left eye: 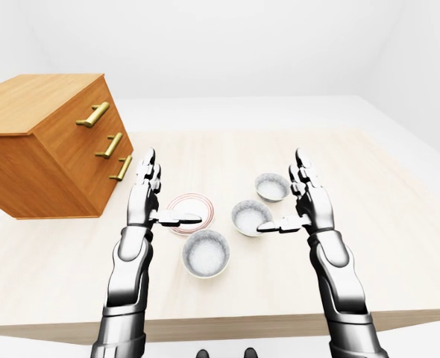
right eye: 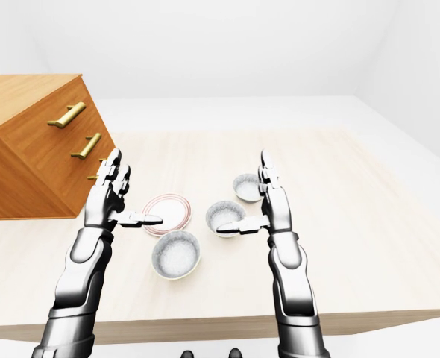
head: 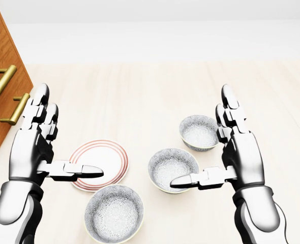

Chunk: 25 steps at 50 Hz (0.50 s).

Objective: Stack the bowl at the front on the bowl in the middle.

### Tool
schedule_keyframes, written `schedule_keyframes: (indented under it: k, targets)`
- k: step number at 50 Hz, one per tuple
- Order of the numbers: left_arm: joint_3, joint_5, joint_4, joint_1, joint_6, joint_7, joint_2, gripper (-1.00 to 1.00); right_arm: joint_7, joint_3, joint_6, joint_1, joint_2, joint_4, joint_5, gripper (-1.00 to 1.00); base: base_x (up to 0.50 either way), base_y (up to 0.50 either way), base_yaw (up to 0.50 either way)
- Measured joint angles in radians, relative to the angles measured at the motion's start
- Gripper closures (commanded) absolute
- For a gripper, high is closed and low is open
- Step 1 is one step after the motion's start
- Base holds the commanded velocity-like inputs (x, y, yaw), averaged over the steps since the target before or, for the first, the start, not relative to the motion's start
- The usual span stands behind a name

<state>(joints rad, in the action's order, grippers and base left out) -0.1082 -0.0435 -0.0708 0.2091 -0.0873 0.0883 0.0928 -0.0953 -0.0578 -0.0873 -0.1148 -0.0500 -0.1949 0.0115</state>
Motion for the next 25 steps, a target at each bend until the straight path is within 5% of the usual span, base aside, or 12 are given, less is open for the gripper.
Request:
schedule_keyframes:
  k: [25]
  targets:
    - [0.003, 0.000, 0.001, -0.003, 0.000, -0.003, -0.002, -1.00, 0.000, -0.008, 0.000, 0.002, -0.007, 0.005, 0.015, -1.00, 0.07, 0.00, 0.00]
